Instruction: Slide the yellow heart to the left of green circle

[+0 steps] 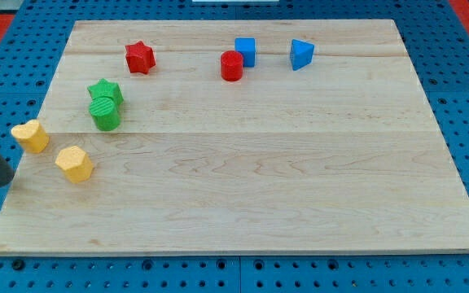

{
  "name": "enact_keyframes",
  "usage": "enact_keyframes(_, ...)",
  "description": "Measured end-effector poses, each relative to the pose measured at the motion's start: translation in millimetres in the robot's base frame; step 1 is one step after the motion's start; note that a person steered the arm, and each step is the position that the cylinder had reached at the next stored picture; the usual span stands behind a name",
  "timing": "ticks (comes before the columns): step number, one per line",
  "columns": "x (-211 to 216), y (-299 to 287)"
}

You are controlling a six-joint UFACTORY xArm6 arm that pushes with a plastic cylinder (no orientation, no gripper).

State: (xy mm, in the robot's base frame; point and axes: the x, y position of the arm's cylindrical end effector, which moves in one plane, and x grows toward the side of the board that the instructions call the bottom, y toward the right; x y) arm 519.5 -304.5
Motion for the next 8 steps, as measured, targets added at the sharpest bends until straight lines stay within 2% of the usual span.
enact_keyframes(7, -67, 0)
enact_keyframes(8, -93, 1)
